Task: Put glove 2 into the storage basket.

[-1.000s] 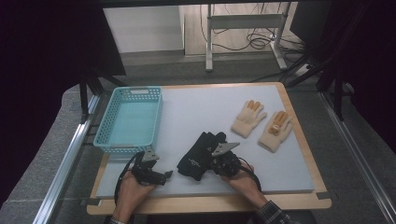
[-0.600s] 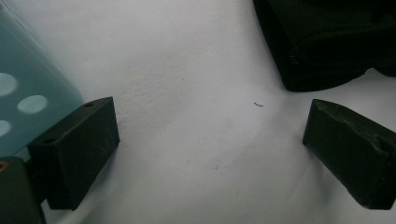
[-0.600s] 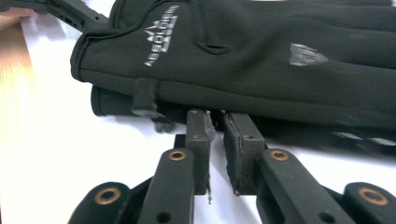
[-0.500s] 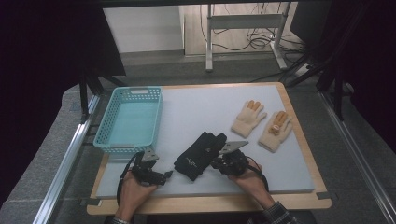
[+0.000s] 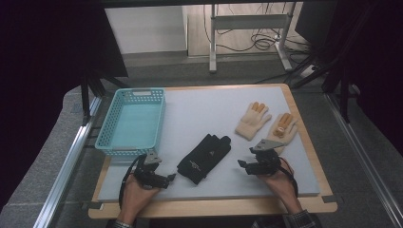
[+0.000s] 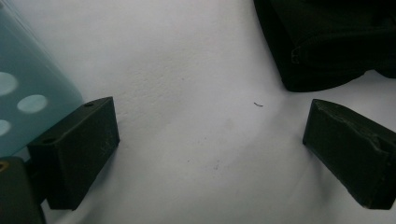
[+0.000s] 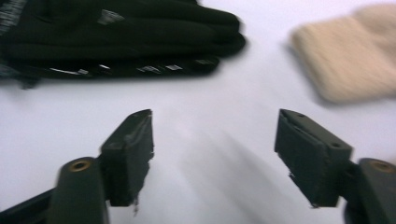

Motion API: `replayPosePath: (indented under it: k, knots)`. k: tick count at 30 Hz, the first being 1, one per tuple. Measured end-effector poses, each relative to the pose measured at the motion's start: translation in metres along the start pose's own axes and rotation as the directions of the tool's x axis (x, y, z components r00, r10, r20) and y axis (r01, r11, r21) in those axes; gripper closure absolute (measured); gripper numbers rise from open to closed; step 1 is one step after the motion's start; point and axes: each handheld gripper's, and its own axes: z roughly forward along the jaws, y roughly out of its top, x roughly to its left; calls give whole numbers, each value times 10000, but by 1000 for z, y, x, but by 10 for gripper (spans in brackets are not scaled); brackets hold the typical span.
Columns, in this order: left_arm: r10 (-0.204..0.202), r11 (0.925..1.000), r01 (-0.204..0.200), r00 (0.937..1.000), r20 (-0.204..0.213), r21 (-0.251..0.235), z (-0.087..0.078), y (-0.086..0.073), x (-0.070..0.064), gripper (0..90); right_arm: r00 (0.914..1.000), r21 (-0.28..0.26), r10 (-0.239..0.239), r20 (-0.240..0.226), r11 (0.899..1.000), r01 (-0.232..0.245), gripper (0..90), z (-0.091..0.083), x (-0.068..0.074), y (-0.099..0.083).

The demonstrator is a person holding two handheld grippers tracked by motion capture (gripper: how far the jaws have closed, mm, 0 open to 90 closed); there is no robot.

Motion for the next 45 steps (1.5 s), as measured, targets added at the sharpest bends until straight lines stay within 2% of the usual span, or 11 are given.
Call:
replayPosePath:
  k: [3,7,10,13,16,22,27,33,38,40,45]
  knots:
    - [-4,10000,4,10000,5,-1,0,0,0,39,9993,172,139,335,9997,-145,209,-3,-9,-7]
    - [5,10000,-5,10000,4,5,0,0,0,38,9980,299,346,532,9989,-362,167,-4,-19,-14]
    - [42,10000,-42,10000,21,34,0,0,0,35,9963,597,278,815,9977,-327,152,0,-23,-20]
    - [44,10000,-44,10000,19,38,0,0,0,34,9952,509,752,623,9956,-784,140,1,-29,-22]
    - [60,10000,-60,10000,16,42,0,0,0,34,9951,571,553,816,9966,-601,140,2,-26,-22]
    - [99,9999,-99,9999,-42,13,-1,0,-2,43,9950,543,585,815,9965,-630,141,2,-26,-22]
    - [100,9999,-104,9994,342,118,-6,5,-8,37,9949,533,582,819,9966,-626,141,2,-26,-23]
    - [199,9998,-193,9975,681,-93,-17,19,-23,24,9949,530,576,826,9967,-621,141,2,-26,-23]
    - [465,9987,-441,9935,1037,-251,-22,39,-37,19,9949,529,579,830,9966,-624,141,2,-26,-23]
    - [600,9979,-570,9918,1124,-297,-21,48,-41,17,9949,527,579,831,9967,-624,141,2,-26,-23]
    - [593,9979,-558,9906,1231,-320,-8,73,-50,3,9949,529,576,829,9967,-621,141,2,-26,-23]
